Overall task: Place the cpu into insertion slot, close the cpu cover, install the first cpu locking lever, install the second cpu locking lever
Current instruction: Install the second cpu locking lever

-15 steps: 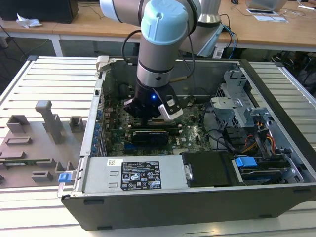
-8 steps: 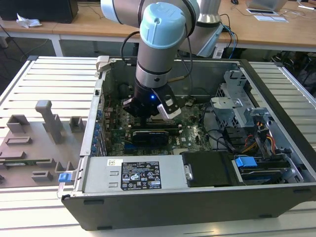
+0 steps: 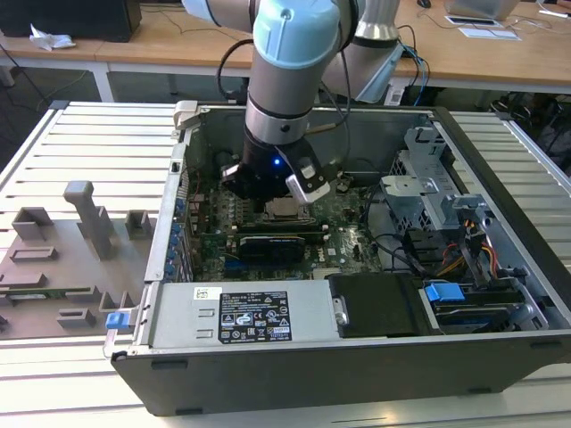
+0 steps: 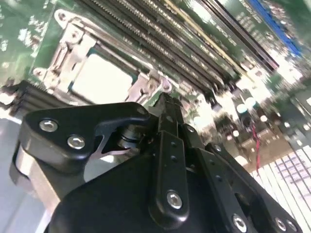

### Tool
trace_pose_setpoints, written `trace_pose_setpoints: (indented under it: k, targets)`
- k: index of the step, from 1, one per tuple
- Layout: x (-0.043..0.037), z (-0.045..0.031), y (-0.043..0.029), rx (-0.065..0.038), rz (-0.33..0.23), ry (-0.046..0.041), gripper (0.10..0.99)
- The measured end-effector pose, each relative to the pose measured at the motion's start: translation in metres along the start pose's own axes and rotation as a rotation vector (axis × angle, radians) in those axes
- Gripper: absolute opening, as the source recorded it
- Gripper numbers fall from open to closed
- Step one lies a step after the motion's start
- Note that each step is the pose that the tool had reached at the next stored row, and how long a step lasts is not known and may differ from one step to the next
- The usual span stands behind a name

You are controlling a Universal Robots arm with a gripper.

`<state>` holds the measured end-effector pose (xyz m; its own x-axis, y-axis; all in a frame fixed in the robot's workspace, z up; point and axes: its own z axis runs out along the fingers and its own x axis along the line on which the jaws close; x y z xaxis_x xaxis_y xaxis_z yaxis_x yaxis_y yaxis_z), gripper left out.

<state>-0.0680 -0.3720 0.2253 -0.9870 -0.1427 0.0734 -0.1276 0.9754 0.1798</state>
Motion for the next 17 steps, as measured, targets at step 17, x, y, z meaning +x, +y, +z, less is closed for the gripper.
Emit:
trace_pose_setpoints:
  k: [17]
  targets:
    - [-0.0383,-0.0081,0.0031,0.077,0.017,0.0557,0.106]
